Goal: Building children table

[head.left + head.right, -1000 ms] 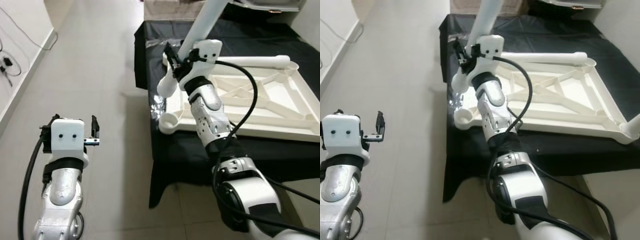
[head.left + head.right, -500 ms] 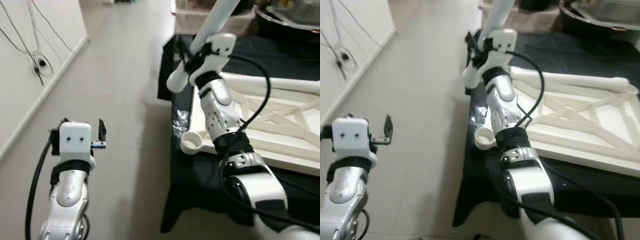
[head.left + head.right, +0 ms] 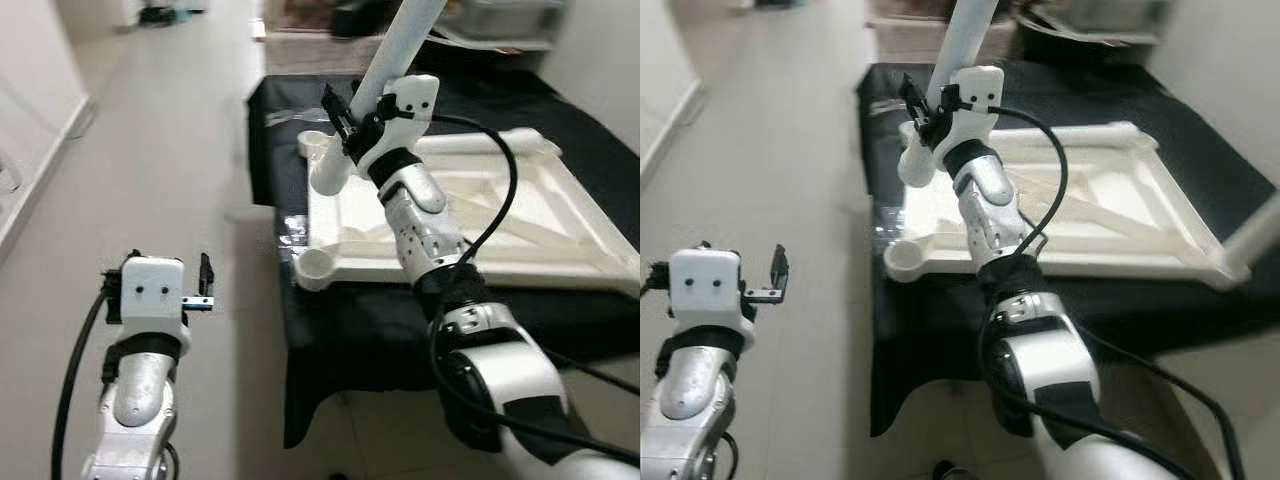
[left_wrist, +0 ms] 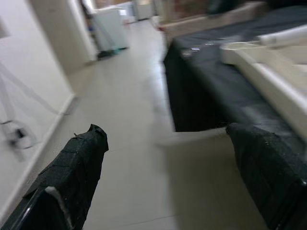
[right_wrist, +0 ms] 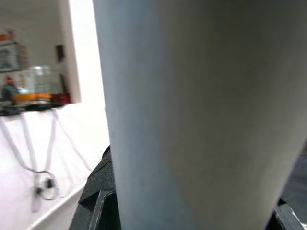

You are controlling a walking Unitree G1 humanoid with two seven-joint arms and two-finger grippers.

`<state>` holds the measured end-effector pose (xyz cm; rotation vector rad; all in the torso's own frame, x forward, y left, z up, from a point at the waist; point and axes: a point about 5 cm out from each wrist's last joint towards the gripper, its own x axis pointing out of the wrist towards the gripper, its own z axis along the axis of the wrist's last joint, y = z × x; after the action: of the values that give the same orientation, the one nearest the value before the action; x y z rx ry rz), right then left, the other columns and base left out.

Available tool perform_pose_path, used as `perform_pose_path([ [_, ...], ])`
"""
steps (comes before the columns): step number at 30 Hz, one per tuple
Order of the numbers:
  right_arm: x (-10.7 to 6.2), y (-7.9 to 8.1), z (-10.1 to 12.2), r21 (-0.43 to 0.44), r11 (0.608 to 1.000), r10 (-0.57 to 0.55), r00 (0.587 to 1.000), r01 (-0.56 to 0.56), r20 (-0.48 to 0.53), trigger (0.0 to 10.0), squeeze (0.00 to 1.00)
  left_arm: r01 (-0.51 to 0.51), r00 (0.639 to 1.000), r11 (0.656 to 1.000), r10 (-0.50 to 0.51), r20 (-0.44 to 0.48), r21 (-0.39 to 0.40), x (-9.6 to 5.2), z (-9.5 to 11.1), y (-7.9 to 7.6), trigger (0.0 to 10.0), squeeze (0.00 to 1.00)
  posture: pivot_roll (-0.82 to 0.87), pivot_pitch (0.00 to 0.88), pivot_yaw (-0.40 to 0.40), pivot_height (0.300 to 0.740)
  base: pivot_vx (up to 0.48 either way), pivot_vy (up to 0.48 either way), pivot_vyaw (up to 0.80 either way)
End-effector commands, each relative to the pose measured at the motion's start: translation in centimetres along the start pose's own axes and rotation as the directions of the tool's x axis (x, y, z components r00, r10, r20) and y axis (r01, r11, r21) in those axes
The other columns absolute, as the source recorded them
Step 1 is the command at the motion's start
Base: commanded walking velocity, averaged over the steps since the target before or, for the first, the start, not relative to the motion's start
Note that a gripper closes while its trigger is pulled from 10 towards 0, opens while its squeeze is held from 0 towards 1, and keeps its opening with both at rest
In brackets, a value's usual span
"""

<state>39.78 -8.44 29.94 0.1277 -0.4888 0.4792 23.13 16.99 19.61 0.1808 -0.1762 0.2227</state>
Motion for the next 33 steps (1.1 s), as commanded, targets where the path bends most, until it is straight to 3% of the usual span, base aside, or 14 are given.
perform_pose_path([
  [1,0.3,0.5,-0.2,0.005,0.999,0.033,0.999,-0.033,-0.024,10.0,0.0,0.008,1.0,1.0,-0.008,-0.028,0.0,-0.3,-0.4,0.0,10.0,0.0,0.07,0.176,-0.062,0.74,0.0,0.0,-0.79],
  [8,1.3,2.2,-0.7,0.11,0.968,0.234,0.968,-0.224,-0.086,10.0,0.0,0.009,0.998,1.0,-0.01,-0.066,-0.017,-1.2,-1.0,-0.1,10.0,0.0,0.08,0.199,-0.069,0.74,0.0,0.0,-0.23],
  [10,1.4,3.7,-1.4,0.241,0.891,0.422,0.898,-0.384,-0.129,10.0,0.0,0.01,0.994,1.0,-0.013,-0.105,-0.025,-1.9,-1.7,0.1,10.0,0.0,0.08,0.209,-0.073,0.74,0.0,0.0,0.0],
  [11,1.4,3.7,-1.4,0.241,0.891,0.422,0.898,-0.384,-0.129,10.0,0.0,0.01,0.994,1.0,-0.013,-0.105,-0.025,-1.9,-1.7,0.1,10.0,0.0,0.08,0.209,-0.073,0.74,0.0,0.0,0.0],
  [12,1.4,4.3,-1.5,0.262,0.853,0.495,0.858,-0.451,-0.135,10.0,0.0,0.04,0.991,0.999,-0.044,-0.127,-0.033,-2.5,-2.1,0.0,10.0,0.0,0.09,0.216,-0.075,0.74,0.0,0.0,0.0],
  [14,1.4,4.3,-1.5,0.262,0.853,0.495,0.858,-0.451,-0.135,10.0,0.0,0.04,0.991,0.999,-0.044,-0.127,-0.033,-2.5,-2.1,0.0,10.0,0.0,0.09,0.216,-0.075,0.74,0.0,0.0,0.0],
  [15,1.5,4.9,-1.1,0.328,0.761,0.625,0.768,-0.56,-0.14,10.0,0.0,0.194,0.962,0.974,-0.212,-0.174,-0.115,-4.6,-2.6,-1.0,10.0,0.0,0.09,0.241,-0.08,0.74,0.0,0.0,0.0],
  [16,1.5,4.9,-1.1,0.328,0.761,0.625,0.768,-0.56,-0.14,10.0,0.0,0.194,0.962,0.974,-0.212,-0.174,-0.115,-4.6,-2.6,-1.0,10.0,0.0,0.09,0.241,-0.08,0.74,0.0,0.0,0.0],
  [19,1.2,4.7,-0.4,0.349,0.665,0.731,0.672,-0.66,-0.122,10.0,0.0,0.324,0.915,0.925,-0.359,-0.182,-0.199,-6.9,-2.2,-1.9,10.0,0.0,0.1,0.253,-0.083,0.74,0.0,0.0,0.0],
  [23,1.0,4.4,-0.3,0.367,0.633,0.759,0.64,-0.681,-0.121,10.0,0.0,0.347,0.905,0.912,-0.388,-0.177,-0.22,-7.5,-1.9,-2.2,10.0,0.0,0.11,0.263,-0.089,0.74,0.0,0.0,0.0],
  [26,-0.2,3.0,0.0,0.367,0.523,0.848,0.515,-0.769,-0.13,10.0,0.0,0.376,0.882,0.881,-0.435,-0.18,-0.286,-8.9,-1.4,-2.9,10.0,0.0,0.12,0.286,-0.097,0.74,0.0,0.0,0.0],
  [28,-0.4,2.6,0.2,0.363,0.503,0.86,0.496,-0.784,-0.121,10.0,0.0,0.384,0.875,0.873,-0.448,-0.183,-0.3,-9.2,-1.4,-3.1,10.0,0.0,0.12,0.293,-0.097,0.74,0.0,0.0,0.0],
  [32,-0.9,2.3,0.2,0.349,0.457,0.888,0.44,-0.818,-0.132,10.0,0.0,0.429,0.837,0.822,-0.518,-0.178,-0.375,-10.3,-1.1,-3.8,10.0,0.0,0.12,0.298,-0.095,0.74,0.0,0.0,0.0],
  [33,-1.0,2.3,0.3,0.342,0.437,0.899,0.42,-0.832,-0.128,10.0,0.0,0.471,0.804,0.78,-0.572,-0.164,-0.412,-11.0,-0.7,-4.1,10.0,0.0,0.13,0.305,-0.088,0.74,0.0,0.0,0.0],
])
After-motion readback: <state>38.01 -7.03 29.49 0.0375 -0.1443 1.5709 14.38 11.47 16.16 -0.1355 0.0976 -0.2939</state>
